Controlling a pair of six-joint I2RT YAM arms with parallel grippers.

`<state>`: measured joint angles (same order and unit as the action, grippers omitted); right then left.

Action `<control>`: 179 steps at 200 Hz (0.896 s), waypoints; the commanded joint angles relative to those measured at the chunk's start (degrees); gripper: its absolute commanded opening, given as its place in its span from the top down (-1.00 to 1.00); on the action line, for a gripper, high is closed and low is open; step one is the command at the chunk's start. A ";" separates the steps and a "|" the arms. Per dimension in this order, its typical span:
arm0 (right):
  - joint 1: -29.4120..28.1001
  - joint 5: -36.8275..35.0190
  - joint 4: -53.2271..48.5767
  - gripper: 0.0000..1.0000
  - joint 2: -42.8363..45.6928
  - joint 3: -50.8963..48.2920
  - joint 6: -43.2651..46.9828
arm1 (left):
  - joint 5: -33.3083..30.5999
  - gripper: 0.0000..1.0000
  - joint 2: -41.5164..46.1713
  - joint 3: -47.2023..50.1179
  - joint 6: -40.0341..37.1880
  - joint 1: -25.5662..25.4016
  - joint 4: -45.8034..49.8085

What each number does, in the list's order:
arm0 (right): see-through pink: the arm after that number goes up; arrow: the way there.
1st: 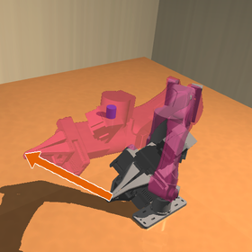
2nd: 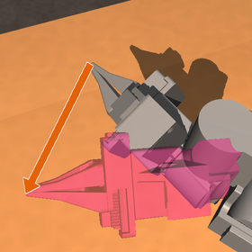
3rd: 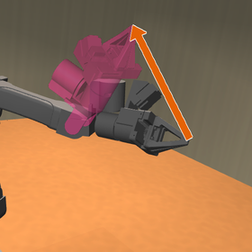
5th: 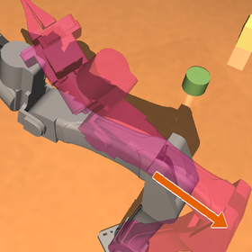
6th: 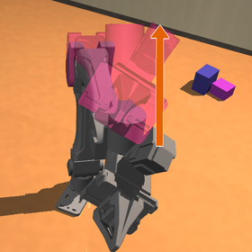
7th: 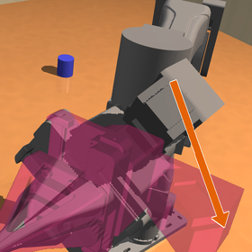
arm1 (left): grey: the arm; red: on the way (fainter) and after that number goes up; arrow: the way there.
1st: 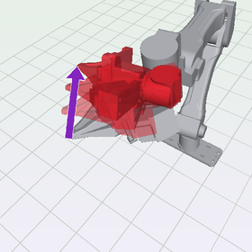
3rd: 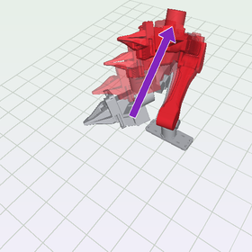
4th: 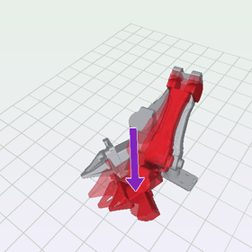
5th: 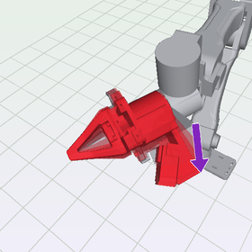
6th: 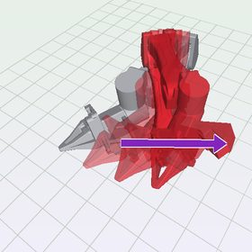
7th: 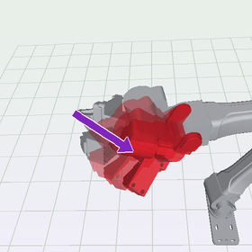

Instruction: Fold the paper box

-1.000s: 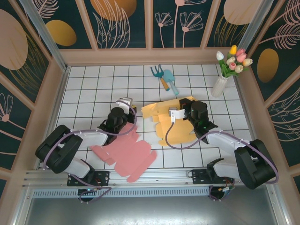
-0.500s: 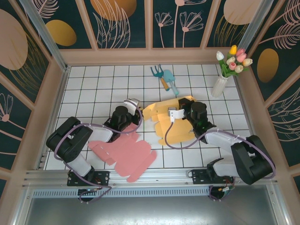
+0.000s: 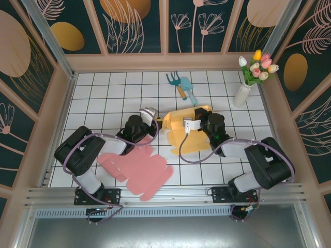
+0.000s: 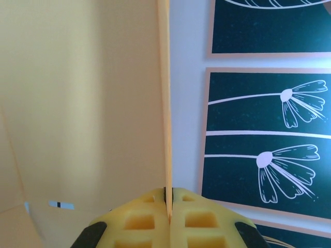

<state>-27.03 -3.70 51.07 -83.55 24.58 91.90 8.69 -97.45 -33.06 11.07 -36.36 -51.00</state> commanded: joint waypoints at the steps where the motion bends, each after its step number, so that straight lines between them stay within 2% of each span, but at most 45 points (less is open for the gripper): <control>1: -0.75 -0.59 9.67 1.00 -2.43 0.27 -4.86 | 2.62 0.52 -1.99 -2.11 0.93 -0.09 -2.61; 60: -0.98 -0.24 12.73 1.00 -8.94 0.93 -6.29 | 2.64 0.51 -5.16 -3.51 0.71 -0.10 -2.41; 141: -0.59 -0.34 14.24 1.00 -13.44 0.77 -5.68 | 8.71 0.31 -7.26 -1.42 4.38 -0.12 -8.62; 179: -0.45 -0.34 14.35 1.00 -14.35 0.74 -5.94 | 9.13 0.21 -9.88 -1.91 5.09 -0.25 -9.39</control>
<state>-27.27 -4.62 65.43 -96.27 25.02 87.90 14.94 -105.12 -35.03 14.87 -36.36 -57.52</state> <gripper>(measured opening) 0.067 0.382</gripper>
